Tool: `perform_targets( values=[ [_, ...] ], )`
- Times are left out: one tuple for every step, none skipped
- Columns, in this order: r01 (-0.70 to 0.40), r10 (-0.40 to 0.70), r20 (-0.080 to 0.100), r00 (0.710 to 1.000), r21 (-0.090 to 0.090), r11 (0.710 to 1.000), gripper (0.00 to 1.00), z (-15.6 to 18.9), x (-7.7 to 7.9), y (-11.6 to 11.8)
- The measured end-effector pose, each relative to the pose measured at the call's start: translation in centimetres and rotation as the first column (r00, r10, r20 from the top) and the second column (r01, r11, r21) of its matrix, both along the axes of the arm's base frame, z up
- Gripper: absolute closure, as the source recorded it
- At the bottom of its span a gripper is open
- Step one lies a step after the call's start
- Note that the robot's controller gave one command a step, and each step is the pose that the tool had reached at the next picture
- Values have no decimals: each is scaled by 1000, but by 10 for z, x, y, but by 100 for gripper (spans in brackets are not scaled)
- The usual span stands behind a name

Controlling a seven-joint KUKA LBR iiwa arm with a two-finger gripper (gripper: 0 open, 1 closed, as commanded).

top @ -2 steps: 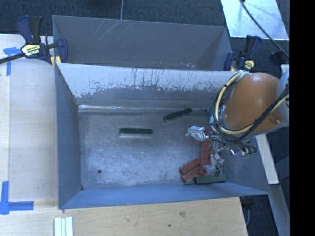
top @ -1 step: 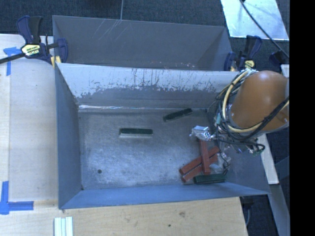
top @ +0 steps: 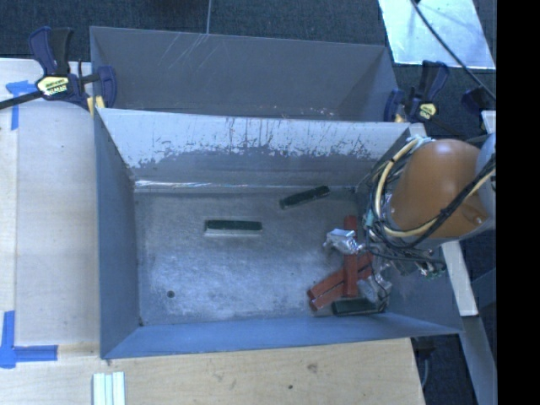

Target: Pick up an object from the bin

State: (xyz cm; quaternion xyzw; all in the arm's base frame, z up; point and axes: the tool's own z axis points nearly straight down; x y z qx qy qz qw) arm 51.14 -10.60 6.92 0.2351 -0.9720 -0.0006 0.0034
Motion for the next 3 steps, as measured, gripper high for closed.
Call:
perform_targets(
  values=[
    [1,-1,3,1000,0,1000,0,2,1,0],
    [-1,1,9,1000,2,1000,100,2,2,1],
    [-1,1,13,1000,2,1000,100,7,3,2]
  ],
)
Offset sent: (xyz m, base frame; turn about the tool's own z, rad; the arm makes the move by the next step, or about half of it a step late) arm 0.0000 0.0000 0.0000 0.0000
